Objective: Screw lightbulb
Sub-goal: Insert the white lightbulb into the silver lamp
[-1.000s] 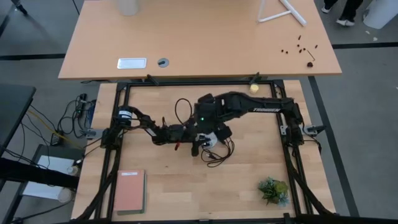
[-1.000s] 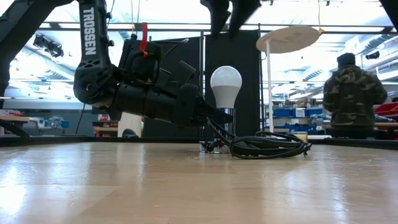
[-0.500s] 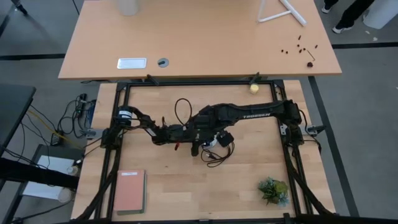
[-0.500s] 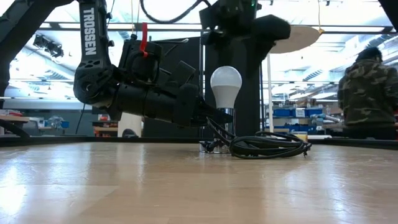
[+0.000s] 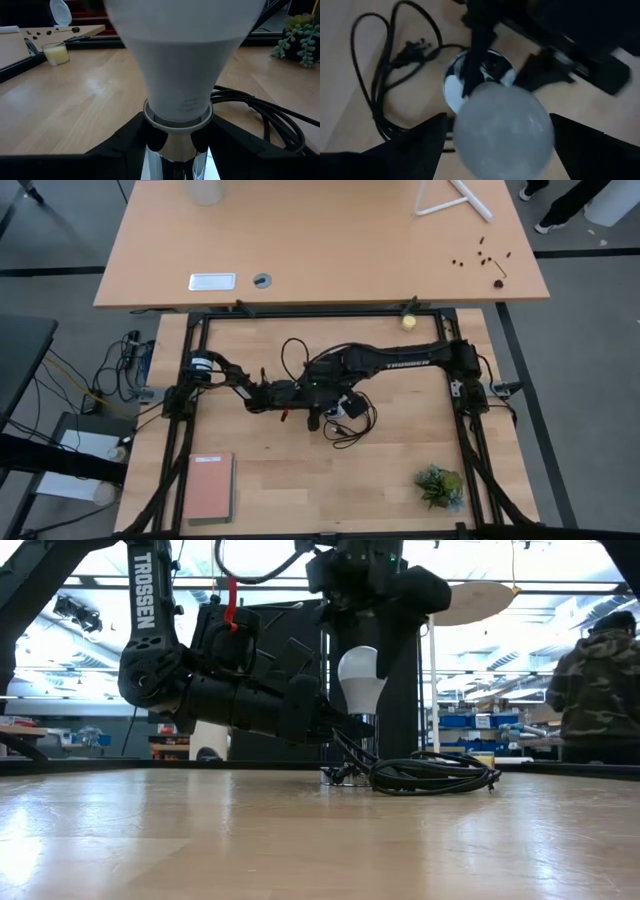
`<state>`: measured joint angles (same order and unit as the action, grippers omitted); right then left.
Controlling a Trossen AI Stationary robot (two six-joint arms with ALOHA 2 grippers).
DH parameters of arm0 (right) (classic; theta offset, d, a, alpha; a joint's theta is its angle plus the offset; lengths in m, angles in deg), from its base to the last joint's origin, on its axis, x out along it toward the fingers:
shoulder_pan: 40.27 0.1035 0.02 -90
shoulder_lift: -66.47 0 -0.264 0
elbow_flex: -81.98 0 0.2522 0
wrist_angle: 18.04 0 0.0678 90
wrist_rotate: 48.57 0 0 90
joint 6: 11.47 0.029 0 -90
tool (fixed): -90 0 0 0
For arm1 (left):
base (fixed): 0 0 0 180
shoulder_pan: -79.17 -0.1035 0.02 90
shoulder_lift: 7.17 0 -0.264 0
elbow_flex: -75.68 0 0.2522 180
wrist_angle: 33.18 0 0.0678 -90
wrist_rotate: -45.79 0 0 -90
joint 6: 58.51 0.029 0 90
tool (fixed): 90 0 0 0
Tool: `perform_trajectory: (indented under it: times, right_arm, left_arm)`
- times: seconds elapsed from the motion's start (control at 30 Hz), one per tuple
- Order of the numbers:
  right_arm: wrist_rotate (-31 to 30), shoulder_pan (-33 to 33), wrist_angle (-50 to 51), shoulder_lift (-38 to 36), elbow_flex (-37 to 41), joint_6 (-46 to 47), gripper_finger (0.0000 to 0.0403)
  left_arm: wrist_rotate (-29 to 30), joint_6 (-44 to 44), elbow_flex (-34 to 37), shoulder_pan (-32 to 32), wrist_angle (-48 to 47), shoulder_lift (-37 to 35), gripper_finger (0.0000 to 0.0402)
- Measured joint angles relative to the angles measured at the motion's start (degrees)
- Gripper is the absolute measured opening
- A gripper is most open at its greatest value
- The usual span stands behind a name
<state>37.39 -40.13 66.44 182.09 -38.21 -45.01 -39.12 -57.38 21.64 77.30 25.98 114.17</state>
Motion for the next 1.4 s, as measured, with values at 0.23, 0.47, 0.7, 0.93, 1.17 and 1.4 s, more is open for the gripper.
perform_trajectory:
  times: [0.23, 0.47, 0.7, 0.93, 1.17, 1.4]
  right_arm:
    - [0.8, 0.0, -1.4, 3.4, -0.4, -1.0, 0.0347]
    - [1.3, -0.9, -1.5, 3.4, -0.5, -0.7, 0.0330]
    - [2.3, -2.1, -1.2, 3.5, -0.4, -3.0, 0.0262]
    - [3.4, -2.4, -1.6, 3.5, -0.4, 1.7, 0.0274]
    - [4.2, -2.4, -2.3, 3.8, -0.3, 15.5, 0.0278]
    - [2.5, -1.8, -1.6, 5.0, -0.5, 32.4, 0.0278]
  left_arm:
    - [0.0, 0.1, 0.0, 0.0, -0.2, 0.0, 0.0190]
    - [0.1, 0.2, 0.0, 0.0, -0.3, 0.0, 0.0190]
    - [0.2, 0.0, 0.0, 0.0, -0.3, 0.0, 0.0190]
    - [0.2, 0.0, 0.0, 0.0, -0.4, 0.0, 0.0190]
    - [0.4, 0.0, 0.0, 0.0, -0.2, 0.0, 0.0190]
    - [0.4, -0.2, 0.0, 0.0, -0.3, 0.0, 0.0190]
